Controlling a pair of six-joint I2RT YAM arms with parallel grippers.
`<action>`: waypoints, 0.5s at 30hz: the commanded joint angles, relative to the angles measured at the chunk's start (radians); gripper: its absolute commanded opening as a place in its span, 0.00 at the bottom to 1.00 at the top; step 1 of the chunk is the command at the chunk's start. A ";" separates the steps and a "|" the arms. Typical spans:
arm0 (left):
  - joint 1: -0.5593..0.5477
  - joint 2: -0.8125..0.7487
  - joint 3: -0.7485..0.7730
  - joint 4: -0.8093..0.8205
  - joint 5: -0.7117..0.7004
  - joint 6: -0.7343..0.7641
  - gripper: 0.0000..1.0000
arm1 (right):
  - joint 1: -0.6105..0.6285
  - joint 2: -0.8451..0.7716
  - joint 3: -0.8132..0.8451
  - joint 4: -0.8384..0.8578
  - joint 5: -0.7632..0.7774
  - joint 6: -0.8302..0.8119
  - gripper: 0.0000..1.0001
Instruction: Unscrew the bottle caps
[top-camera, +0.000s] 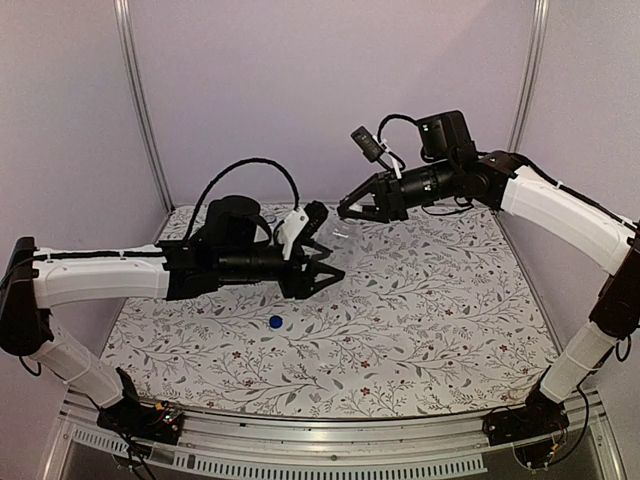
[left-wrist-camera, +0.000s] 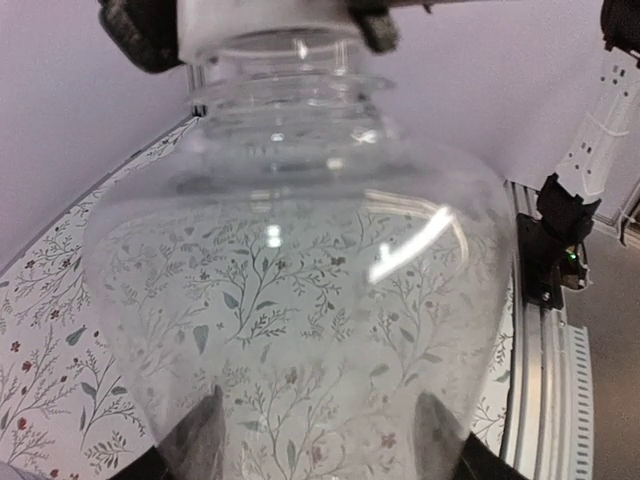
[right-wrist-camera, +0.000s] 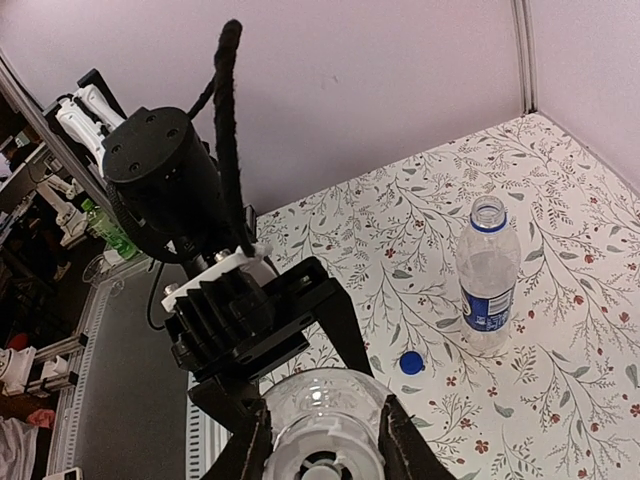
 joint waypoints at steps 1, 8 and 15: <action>-0.013 -0.001 -0.039 0.157 0.012 -0.047 0.41 | 0.034 0.012 0.021 0.019 -0.044 0.012 0.26; -0.014 -0.026 -0.135 0.328 -0.003 -0.148 0.37 | 0.034 -0.028 -0.015 0.077 0.004 0.064 0.68; -0.014 -0.025 -0.167 0.409 -0.010 -0.221 0.34 | 0.035 -0.083 -0.081 0.232 0.088 0.166 0.87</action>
